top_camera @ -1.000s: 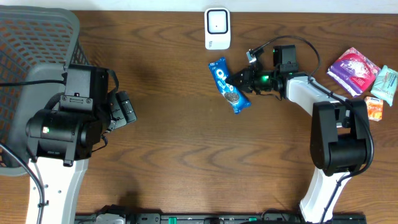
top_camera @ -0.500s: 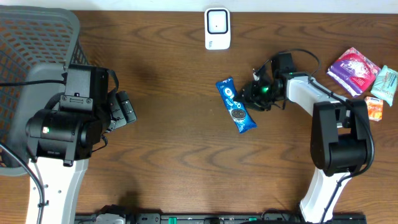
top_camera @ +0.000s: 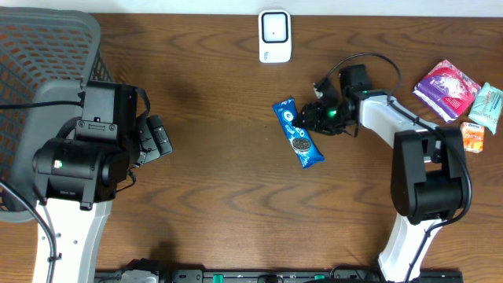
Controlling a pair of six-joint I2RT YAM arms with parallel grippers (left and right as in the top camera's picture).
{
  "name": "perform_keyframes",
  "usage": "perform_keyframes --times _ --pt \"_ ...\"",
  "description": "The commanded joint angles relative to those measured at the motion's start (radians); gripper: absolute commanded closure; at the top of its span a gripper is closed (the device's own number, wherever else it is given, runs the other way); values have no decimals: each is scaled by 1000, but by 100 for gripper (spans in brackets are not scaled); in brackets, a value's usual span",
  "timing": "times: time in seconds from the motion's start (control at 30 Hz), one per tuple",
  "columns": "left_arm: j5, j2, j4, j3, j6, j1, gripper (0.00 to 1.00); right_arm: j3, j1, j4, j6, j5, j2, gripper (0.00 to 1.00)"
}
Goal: Scan the item barcode
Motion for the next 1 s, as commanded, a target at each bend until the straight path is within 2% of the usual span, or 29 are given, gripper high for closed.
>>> perform_keyframes --times 0.0,0.07,0.13,0.2,0.23,0.37,0.53,0.7,0.83,0.97 --pt "-11 1 -4 9 6 5 2 -5 57 -9 -25 59 80 47" --pt "-11 1 -4 9 6 5 2 -5 77 -10 -21 61 113 50" --pt "-11 1 -4 9 6 5 2 -5 88 -10 -5 61 138 69" --pt "-11 1 -4 9 6 5 2 -5 91 -7 14 62 149 92" --pt "-11 1 -4 9 6 5 2 -5 91 -5 27 61 149 99" --pt "-11 1 -4 9 6 5 2 11 77 10 63 26 135 99" --pt "-11 1 -4 9 6 5 2 89 51 25 114 -143 107 99" --pt "-11 1 -4 9 6 5 2 216 48 143 211 -319 92 99" --pt "-11 1 -4 9 6 5 2 328 56 255 317 -305 92 99" --pt "-11 1 -4 9 6 5 2 375 68 447 435 -227 92 99"
